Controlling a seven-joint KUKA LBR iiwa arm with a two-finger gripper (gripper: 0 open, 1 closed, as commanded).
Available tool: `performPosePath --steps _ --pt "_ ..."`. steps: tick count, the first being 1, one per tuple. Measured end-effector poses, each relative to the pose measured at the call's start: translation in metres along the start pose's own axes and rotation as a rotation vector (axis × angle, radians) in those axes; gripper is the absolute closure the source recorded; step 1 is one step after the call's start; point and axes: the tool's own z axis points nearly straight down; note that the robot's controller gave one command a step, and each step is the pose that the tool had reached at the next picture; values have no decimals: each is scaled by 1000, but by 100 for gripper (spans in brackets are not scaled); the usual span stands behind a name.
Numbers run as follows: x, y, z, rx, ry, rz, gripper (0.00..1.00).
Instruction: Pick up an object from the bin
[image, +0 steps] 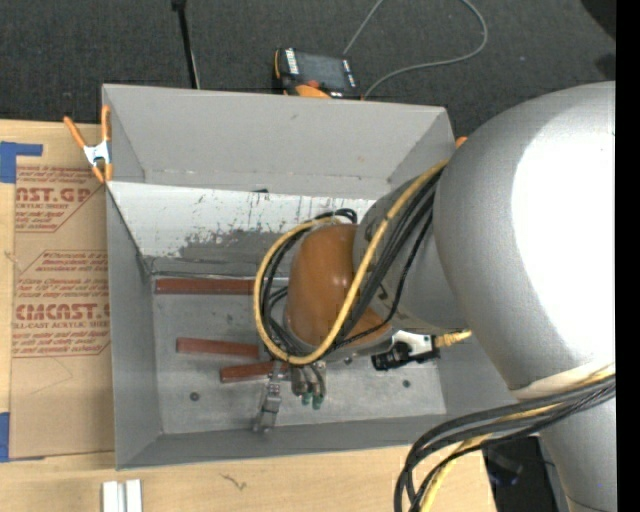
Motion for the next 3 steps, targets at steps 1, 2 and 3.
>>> performPosePath --steps 1,2,3 --pt "-5 -2 -4 -2 -11 4 100" --pt "-2 -11 -127 -1 -7 -29 100" --pt "-1 -11 -122 2 -1 -28 0"
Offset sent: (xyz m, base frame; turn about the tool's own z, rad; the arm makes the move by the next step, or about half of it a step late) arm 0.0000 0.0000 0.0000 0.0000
